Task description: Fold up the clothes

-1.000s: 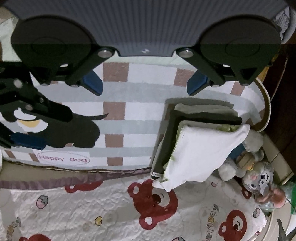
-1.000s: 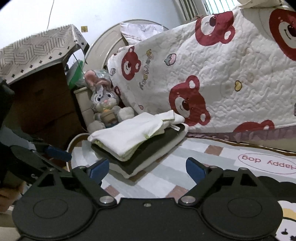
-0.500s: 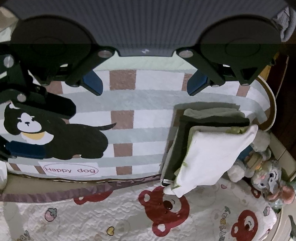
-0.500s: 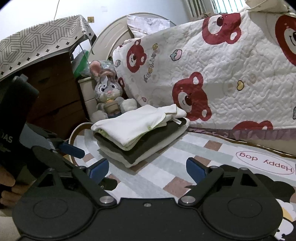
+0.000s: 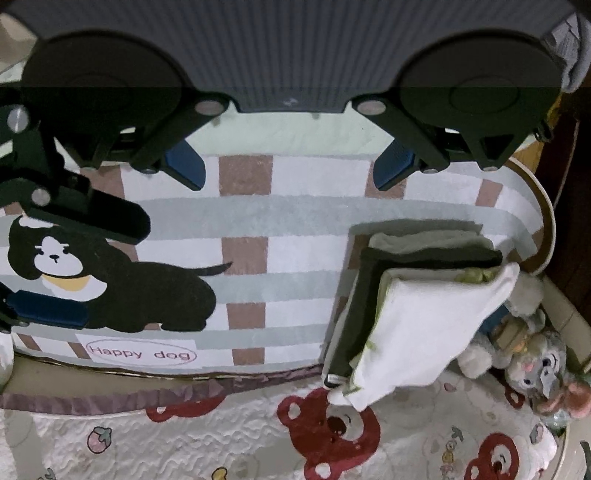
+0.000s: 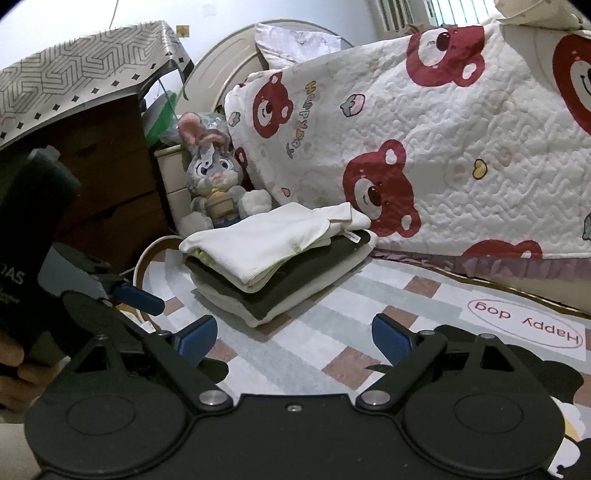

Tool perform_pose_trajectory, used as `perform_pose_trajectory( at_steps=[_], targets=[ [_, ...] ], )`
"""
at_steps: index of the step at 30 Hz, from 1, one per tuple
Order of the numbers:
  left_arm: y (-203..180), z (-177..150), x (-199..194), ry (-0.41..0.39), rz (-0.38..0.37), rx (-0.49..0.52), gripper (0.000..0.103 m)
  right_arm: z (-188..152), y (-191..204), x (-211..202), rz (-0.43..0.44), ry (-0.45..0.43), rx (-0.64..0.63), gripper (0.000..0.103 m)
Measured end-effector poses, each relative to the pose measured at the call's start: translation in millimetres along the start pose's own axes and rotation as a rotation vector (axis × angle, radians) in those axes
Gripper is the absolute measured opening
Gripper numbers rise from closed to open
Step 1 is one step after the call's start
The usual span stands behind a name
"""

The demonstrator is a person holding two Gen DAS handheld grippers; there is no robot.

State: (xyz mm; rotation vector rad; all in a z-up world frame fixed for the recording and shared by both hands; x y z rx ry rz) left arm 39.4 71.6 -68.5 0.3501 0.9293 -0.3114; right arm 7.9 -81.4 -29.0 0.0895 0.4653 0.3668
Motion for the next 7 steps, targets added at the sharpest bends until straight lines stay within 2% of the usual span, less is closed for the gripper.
perform_pose_trajectory(
  at_steps=[7],
  targets=[
    [3.6, -4.7, 4.0, 0.029, -0.019, -0.019, 0.099, -3.5, 2.4, 1.0, -0.002, 0.013, -0.019, 0.093]
  ],
)
Point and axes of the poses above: each gripper's, at about its wrist camera, not at the fingertips, and x roughly the way its jaws point, y to its left, z to its top, the point moved 9 cm from there along x, roughly the way its jaws point, and after that the axes turned 1 degree about x, right-handed, at the moved point
